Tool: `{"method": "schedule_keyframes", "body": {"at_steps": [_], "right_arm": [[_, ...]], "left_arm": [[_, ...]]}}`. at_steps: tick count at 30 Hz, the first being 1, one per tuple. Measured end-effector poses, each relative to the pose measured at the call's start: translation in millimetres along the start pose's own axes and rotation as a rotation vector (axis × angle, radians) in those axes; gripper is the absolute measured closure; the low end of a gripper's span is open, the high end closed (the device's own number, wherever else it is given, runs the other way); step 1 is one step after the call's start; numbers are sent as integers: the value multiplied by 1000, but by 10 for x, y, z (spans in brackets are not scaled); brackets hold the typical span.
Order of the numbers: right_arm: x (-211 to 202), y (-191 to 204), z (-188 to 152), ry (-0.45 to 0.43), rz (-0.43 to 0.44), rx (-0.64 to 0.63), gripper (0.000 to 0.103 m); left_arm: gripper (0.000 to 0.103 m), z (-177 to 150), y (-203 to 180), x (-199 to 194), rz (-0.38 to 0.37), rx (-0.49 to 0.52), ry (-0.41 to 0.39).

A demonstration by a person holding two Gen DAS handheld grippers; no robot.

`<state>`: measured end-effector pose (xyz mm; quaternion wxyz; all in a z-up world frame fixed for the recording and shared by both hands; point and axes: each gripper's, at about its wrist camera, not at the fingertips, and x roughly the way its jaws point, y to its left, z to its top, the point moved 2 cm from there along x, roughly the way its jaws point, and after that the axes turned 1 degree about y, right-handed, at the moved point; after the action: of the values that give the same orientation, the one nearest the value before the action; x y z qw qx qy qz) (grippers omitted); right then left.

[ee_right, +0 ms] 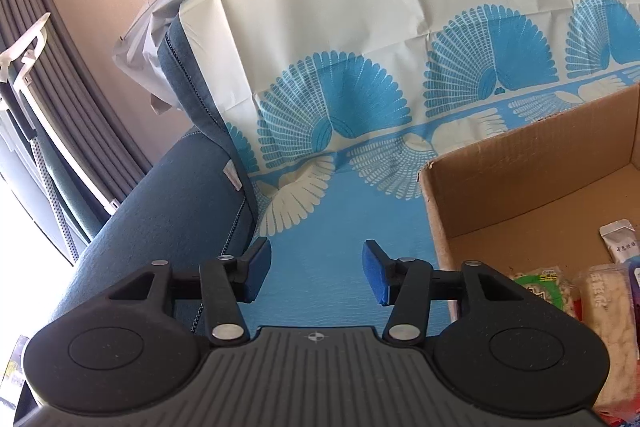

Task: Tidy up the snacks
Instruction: 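Close the right tool on the clear cracker-piece bag while the left tool lowers to the red candy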

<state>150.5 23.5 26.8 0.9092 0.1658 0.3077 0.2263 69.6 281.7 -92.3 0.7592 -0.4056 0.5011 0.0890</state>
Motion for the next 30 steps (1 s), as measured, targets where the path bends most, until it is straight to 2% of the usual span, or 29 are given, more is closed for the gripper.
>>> {"method": "schedule_keyframes", "body": {"at_steps": [4, 6, 9, 11, 16, 18, 20, 23, 24, 27, 28, 29, 30], "right_arm": [[-36, 67, -92, 54, 40, -36, 43], [-22, 131, -168, 96, 58, -59, 41], [67, 240, -339, 188, 95, -92, 33], [185, 335, -500, 266, 103, -136, 30], [488, 534, -919, 397, 51, -250, 22], [599, 564, -1029, 417, 10, -283, 15], [697, 571, -1106, 432, -27, -295, 14], [753, 586, -1147, 418, -32, -294, 12], [748, 585, -1152, 410, -31, -305, 12], [644, 631, -1188, 375, -13, -358, 26], [587, 656, -1194, 363, 9, -376, 43], [521, 687, -1197, 348, 17, -400, 55], [460, 723, -1198, 334, 24, -435, 60]], "left_arm": [[38, -52, 143, -296, -18, -11, -107], [39, -81, 178, -335, -11, -7, -124], [49, -134, 211, -378, 54, -20, -153], [50, -90, 223, -395, 42, -51, -170], [50, -74, 288, -514, 6, -51, -176], [50, -71, 282, -549, 12, -30, -177], [50, -69, 270, -569, 7, -17, -177], [50, -67, 238, -560, 2, 2, -178], [50, -64, 227, -557, -1, 10, -177], [50, -64, 198, -546, 2, 39, -175], [50, -66, 191, -540, 1, 48, -170], [50, -69, 184, -534, 2, 57, -167], [50, -67, 179, -531, 0, 63, -166]]}}
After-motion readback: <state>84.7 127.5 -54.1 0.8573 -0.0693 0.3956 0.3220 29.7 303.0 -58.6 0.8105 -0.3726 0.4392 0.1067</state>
